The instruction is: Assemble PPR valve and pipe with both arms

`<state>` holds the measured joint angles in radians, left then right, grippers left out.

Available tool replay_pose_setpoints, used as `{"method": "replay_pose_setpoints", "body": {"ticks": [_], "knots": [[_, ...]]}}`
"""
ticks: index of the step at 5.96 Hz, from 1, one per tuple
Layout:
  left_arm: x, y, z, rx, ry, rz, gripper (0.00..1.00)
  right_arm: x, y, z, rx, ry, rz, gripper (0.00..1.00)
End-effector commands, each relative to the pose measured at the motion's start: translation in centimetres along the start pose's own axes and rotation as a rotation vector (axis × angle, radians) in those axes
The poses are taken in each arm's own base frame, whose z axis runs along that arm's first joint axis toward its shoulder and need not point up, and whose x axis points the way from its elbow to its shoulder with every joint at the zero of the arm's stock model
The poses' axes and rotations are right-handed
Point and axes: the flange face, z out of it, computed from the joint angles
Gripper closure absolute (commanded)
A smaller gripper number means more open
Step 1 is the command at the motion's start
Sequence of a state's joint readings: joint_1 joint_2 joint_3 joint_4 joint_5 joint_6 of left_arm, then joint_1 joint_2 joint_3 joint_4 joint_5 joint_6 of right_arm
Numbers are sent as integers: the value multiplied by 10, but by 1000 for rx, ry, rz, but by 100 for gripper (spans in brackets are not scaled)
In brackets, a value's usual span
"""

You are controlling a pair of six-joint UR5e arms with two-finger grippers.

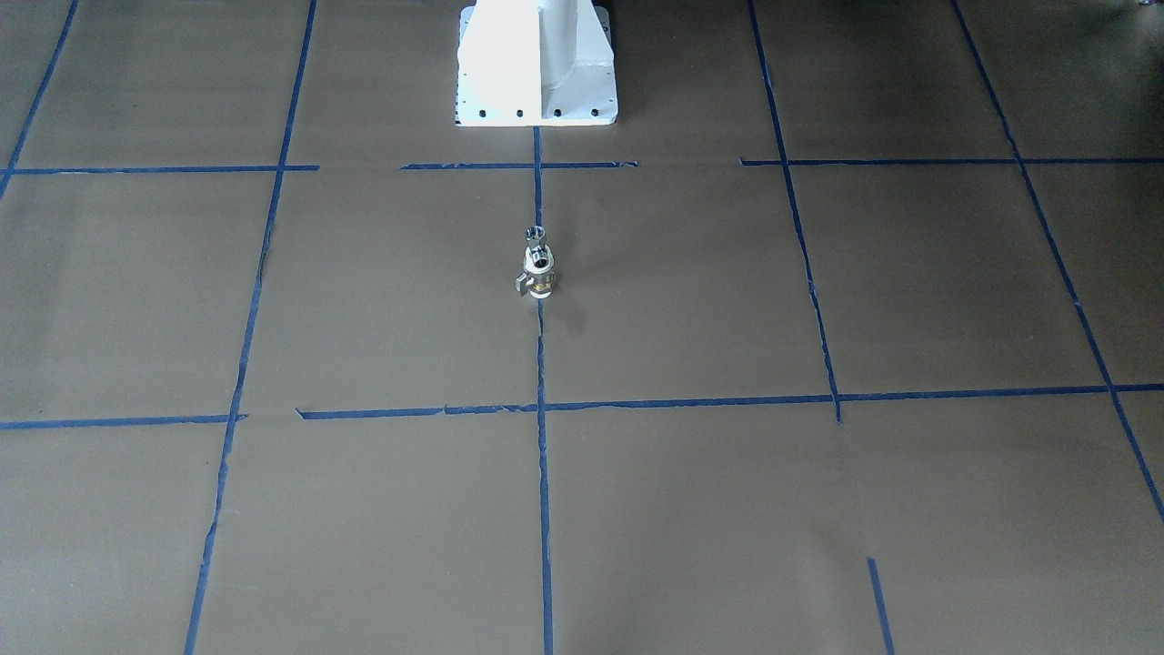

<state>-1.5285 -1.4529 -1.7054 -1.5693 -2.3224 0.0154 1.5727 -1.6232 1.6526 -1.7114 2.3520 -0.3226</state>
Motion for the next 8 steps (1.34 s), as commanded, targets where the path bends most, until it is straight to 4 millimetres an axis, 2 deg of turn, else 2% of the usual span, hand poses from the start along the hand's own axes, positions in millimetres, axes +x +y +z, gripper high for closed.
{"method": "replay_pose_setpoints", "body": {"ticks": [1, 3, 8], "knots": [[1, 0, 0, 1, 0, 2, 0, 6, 27, 9, -6, -3, 30, 0], [1, -1, -1, 3, 0, 4, 0, 9, 38, 15, -12, -5, 36, 0], [7, 1, 12, -27, 1, 16, 0, 10, 44, 20, -17, -14, 42, 0]]}}
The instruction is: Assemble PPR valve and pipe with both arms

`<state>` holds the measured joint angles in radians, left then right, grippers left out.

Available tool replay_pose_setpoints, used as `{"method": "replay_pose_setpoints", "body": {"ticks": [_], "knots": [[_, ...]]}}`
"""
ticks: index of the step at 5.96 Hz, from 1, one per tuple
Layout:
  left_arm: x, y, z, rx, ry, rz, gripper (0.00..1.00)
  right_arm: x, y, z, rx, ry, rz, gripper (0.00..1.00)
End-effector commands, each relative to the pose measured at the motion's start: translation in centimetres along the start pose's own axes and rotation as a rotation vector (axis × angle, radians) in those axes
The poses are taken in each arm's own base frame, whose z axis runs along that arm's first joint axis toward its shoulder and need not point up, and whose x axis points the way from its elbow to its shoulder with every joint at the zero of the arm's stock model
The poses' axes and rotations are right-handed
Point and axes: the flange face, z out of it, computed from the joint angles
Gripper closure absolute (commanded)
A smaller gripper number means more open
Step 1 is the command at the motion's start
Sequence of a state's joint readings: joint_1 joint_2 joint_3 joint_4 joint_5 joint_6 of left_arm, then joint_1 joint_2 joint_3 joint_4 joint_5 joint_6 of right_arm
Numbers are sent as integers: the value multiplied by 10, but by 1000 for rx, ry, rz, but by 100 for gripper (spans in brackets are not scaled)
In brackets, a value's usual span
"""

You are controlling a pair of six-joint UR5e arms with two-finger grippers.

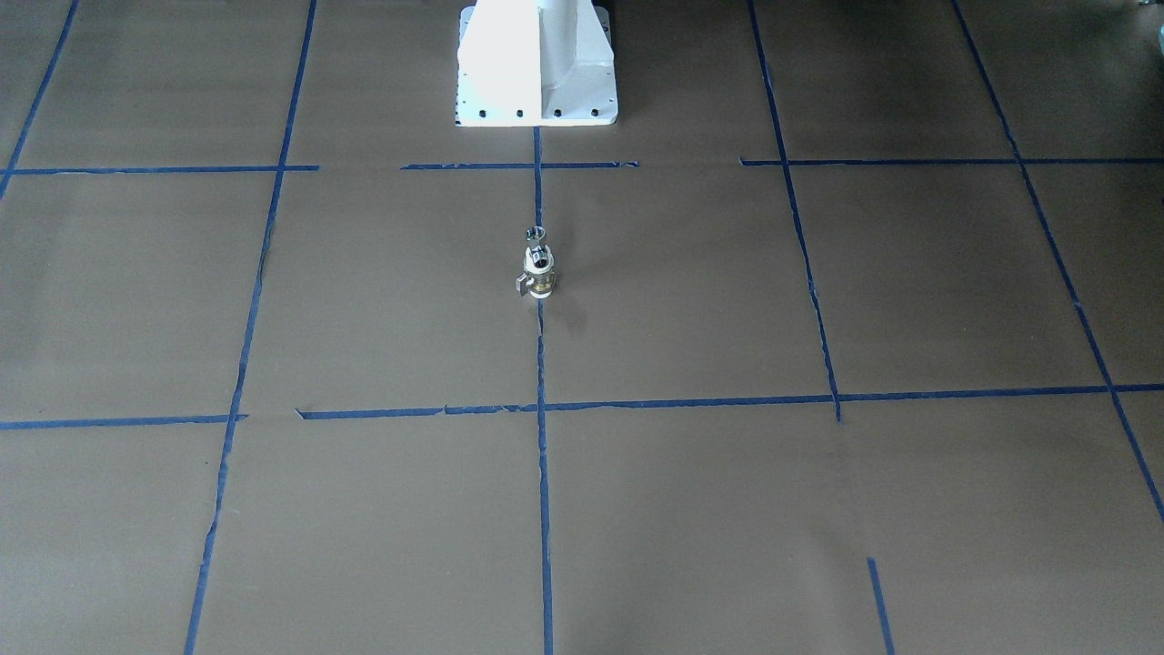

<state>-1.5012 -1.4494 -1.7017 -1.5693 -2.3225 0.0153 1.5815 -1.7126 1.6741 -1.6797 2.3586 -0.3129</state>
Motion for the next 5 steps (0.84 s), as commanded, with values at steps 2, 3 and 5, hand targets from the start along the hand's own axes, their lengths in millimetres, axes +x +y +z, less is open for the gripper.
{"method": "replay_pose_setpoints", "body": {"ticks": [2, 3, 5], "knots": [[2, 1, 0, 0, 0, 4, 0, 0, 3, 3, 0, -17, 5, 0], [2, 1, 0, 0, 0, 4, 0, 1, 5, 4, -2, -21, 9, 0], [3, 1, 0, -1, 2, 5, 0, 1, 5, 4, -2, -22, 9, 0]]}}
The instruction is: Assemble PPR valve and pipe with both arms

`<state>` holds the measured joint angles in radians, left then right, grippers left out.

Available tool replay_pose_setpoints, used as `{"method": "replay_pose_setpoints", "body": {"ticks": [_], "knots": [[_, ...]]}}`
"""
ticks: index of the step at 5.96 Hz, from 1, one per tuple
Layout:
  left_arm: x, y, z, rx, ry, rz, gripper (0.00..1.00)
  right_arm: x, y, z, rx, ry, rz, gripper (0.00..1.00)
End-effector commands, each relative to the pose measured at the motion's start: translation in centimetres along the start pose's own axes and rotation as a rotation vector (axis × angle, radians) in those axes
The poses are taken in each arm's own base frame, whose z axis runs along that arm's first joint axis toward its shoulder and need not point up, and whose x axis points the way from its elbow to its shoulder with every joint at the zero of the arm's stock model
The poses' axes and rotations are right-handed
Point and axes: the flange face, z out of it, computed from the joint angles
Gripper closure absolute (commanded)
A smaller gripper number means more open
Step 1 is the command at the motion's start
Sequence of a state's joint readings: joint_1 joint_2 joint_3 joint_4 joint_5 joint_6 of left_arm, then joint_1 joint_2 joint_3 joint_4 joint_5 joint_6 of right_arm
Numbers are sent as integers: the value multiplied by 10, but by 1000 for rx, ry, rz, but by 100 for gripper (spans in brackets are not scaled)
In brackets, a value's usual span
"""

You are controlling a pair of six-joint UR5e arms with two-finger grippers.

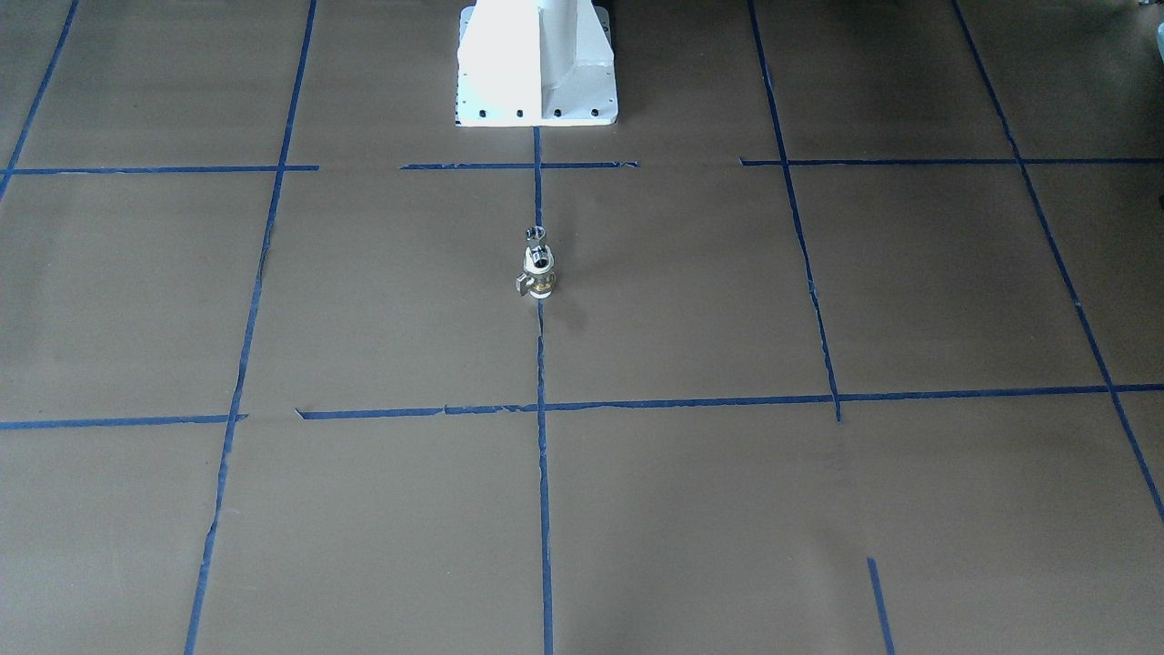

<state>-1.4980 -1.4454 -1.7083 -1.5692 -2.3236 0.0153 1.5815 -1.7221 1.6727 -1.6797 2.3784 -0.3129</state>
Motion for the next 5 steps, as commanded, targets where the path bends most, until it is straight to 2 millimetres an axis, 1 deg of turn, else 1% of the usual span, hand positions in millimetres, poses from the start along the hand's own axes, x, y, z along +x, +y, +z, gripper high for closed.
{"method": "replay_pose_setpoints", "body": {"ticks": [1, 3, 5], "knots": [[0, 0, 0, 0, 0, 1, 0, 0, 0, 0, -1, -1, 1, 0], [5, -2, 4, -8, 1, 13, 0, 0, 0, 0, 0, -3, 1, 0], [6, -2, 3, -5, 1, 15, 0, 0, -1, 0, 0, -1, 0, 0]]}}
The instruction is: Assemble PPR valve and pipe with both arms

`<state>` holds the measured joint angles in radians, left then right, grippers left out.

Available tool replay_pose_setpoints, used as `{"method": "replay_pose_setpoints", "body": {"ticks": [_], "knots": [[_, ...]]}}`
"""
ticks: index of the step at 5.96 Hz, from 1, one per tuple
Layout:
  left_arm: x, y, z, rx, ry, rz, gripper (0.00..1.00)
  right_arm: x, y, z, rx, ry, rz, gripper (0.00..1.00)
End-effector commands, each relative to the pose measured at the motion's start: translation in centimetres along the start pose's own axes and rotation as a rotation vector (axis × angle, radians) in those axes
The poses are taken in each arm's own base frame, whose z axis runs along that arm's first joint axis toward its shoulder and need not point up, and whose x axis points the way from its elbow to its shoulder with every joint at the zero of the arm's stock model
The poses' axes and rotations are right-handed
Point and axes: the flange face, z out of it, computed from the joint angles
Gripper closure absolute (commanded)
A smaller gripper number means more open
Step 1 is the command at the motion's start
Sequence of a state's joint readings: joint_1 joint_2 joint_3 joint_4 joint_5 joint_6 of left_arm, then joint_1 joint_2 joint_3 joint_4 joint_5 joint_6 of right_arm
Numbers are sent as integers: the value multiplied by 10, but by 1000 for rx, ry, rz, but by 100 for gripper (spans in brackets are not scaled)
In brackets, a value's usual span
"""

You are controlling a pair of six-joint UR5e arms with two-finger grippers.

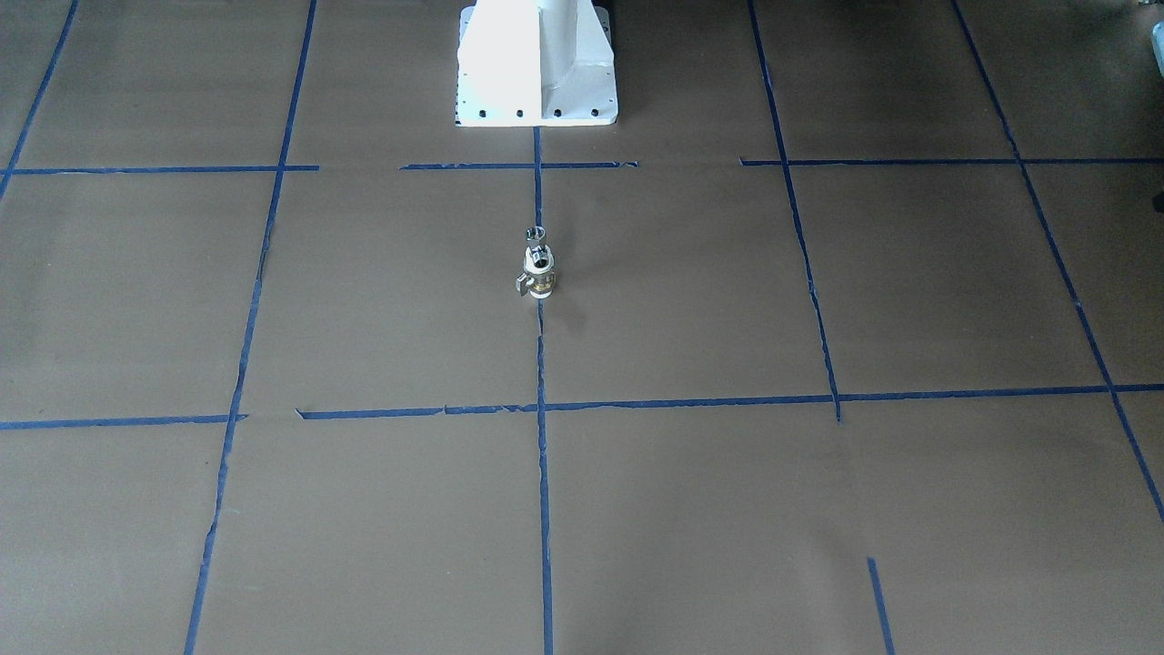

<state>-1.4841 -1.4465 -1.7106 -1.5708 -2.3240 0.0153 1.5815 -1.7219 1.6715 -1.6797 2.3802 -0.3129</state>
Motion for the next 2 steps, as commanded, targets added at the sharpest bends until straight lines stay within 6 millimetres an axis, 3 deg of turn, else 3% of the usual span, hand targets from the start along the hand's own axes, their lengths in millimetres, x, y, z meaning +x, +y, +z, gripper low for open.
{"method": "replay_pose_setpoints", "body": {"ticks": [1, 2], "knots": [[0, 1, 0, -1, 0, 1, 0, 0, 0, 0, 0, 1, 0, 0], [1, 0, 0, 1, 0, 2, 0, 0, -1, 0, 1, 1, -1, 0]]}}
